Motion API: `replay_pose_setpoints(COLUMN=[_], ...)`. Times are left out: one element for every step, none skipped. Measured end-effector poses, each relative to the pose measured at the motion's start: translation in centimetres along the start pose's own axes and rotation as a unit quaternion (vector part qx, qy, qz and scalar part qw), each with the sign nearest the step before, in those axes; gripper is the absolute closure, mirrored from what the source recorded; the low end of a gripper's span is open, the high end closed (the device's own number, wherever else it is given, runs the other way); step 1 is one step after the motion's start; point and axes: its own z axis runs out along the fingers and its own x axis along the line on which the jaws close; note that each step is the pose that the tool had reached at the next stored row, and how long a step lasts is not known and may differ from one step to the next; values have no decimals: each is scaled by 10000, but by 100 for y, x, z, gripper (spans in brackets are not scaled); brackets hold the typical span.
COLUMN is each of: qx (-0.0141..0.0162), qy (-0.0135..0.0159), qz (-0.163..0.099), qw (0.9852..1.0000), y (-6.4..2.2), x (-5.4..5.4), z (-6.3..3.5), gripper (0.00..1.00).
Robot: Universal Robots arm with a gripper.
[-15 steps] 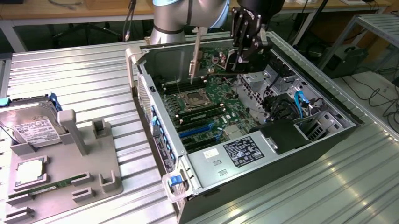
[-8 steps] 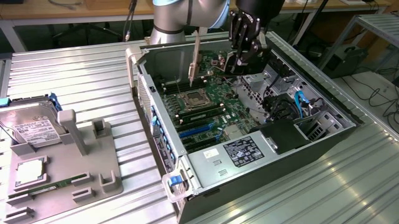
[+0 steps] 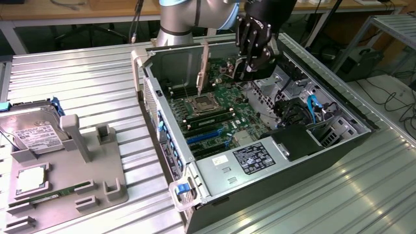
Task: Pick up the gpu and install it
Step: 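Insert the gpu into the slot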
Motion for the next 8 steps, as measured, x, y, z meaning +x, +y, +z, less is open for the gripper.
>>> replay_pose_setpoints(qx=[-2, -3, -4, -4, -3, -3, -4, -4], qy=[1, 1, 1, 1, 1, 1, 1, 1], qz=[-3, -5, -5, -5, -6, -5, -5, -6], qw=[10000, 10000, 10000, 10000, 10000, 10000, 10000, 10000], y=[0, 0, 0, 0, 0, 0, 0, 0], x=[0, 0, 0, 0, 0, 0, 0, 0], z=[12, 21, 26, 30, 35, 38, 41, 43], gripper=[72, 72, 72, 72, 72, 72, 72, 72])
